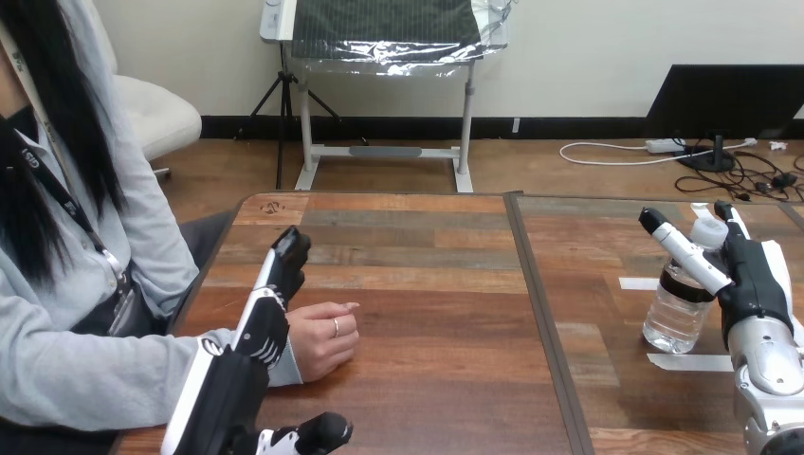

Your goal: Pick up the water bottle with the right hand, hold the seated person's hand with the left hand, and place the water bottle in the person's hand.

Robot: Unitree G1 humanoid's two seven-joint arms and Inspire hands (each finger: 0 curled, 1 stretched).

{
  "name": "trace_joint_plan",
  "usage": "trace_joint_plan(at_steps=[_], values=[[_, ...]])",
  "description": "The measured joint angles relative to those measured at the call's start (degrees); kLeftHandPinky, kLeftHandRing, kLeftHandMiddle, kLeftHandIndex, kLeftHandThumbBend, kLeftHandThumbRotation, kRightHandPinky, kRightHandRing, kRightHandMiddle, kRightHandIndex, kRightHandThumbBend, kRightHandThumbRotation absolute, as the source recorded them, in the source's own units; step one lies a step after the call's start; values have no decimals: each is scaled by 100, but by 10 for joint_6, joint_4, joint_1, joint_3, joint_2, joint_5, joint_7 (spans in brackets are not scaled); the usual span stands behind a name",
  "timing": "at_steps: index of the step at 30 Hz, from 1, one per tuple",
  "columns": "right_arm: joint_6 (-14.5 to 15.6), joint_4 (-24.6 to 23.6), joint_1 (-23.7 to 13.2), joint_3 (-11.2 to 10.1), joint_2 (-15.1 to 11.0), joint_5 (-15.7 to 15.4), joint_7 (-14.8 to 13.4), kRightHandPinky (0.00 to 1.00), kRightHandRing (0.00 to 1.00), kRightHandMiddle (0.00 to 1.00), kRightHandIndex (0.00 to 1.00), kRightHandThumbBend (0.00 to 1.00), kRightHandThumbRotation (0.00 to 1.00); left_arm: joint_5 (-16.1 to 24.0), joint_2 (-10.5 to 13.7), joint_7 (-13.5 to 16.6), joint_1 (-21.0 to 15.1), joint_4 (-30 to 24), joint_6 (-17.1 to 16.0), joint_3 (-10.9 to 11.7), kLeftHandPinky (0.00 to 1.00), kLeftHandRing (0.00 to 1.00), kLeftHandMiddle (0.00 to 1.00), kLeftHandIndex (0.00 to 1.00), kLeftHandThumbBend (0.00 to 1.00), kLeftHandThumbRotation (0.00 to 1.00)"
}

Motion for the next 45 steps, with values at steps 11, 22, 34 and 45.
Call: trace_joint_plan(at_steps=[11, 22, 34, 45], values=[[18, 0, -6, 8, -5, -12, 0, 83, 90, 90, 93, 100, 50, -5, 0, -1, 9, -6, -14, 0, 100, 100, 100, 100, 100, 71], [38, 1, -12, 14, -5, -16, -13, 63, 72, 74, 73, 91, 17, -11, 0, -4, 21, -19, -14, -2, 100, 100, 100, 100, 100, 69], [64, 3, -19, 19, -4, -23, -33, 41, 46, 50, 48, 89, 1, -20, 1, -9, 36, -43, -11, -4, 100, 100, 100, 100, 100, 69], [67, 3, -19, 31, -3, -38, -46, 17, 23, 31, 35, 80, 0, -21, 4, -10, 44, -52, -10, -3, 100, 100, 100, 100, 100, 70]])
